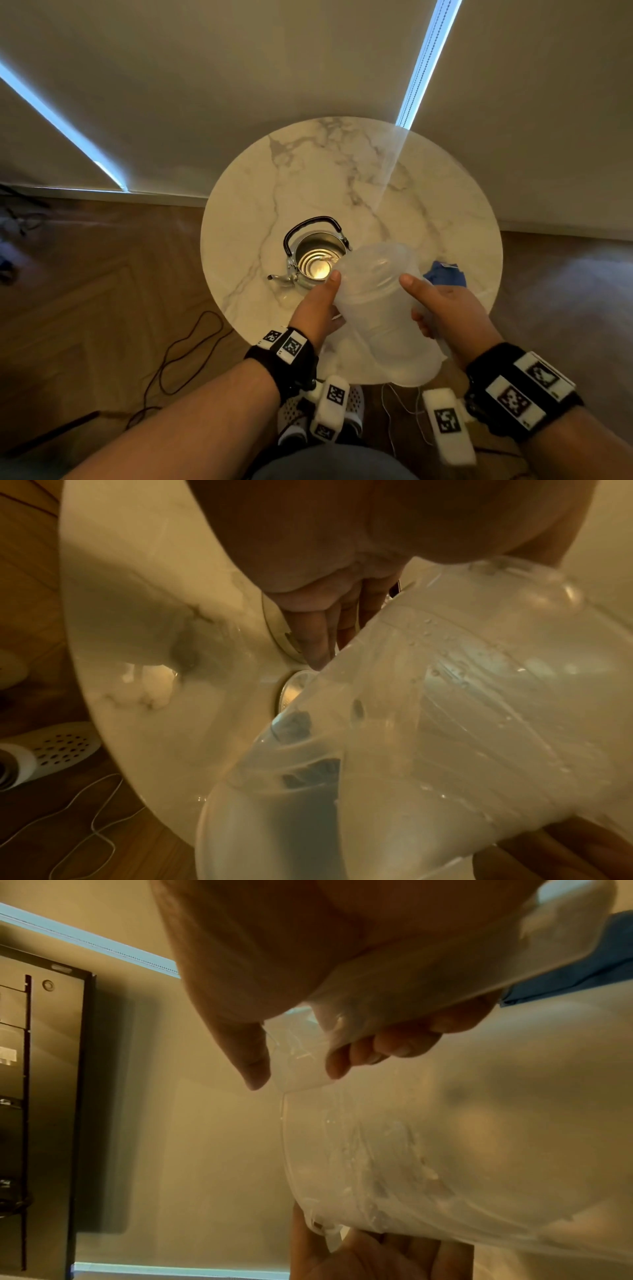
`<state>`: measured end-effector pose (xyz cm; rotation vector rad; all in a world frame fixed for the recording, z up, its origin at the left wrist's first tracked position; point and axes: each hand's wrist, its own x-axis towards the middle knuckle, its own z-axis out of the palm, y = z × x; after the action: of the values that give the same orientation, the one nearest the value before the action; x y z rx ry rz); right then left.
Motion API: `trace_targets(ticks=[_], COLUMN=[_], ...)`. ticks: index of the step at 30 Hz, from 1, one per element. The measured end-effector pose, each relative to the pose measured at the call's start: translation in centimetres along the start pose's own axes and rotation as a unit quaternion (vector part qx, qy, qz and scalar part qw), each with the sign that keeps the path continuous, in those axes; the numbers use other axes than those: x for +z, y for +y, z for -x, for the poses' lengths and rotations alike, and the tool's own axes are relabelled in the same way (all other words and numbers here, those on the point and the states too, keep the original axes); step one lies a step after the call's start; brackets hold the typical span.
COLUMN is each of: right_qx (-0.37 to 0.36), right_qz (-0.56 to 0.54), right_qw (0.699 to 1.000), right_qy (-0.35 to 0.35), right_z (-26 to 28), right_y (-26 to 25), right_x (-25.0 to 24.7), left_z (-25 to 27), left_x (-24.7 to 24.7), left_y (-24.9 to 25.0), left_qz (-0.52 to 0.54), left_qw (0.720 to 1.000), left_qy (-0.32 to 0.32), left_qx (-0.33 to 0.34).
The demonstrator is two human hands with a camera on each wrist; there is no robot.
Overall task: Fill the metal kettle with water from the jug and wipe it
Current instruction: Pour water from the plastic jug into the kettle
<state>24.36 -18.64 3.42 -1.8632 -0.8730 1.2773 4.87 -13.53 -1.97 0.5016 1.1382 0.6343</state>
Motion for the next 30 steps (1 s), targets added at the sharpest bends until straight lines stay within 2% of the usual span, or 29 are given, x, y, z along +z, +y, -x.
trace_targets(ticks=[18,30], right_qx=[0.023,-0.006], right_qz=[0.058,0.127], right_qw=[0.998,0.992], right_qy=[-0.015,-0.021], right_z=[-2.0,-2.5], right_y=[-2.4,-4.1], right_x=[0.6,-0.3], left_z=[-1.2,-1.2], left_x=[-0.4,0.5], left_y=[-0.2,0.0], left_qz=[0.016,0.003], left_qw=[0.998,0.997], left_qy=[0.056,0.076], left_qx=[0.000,0.020])
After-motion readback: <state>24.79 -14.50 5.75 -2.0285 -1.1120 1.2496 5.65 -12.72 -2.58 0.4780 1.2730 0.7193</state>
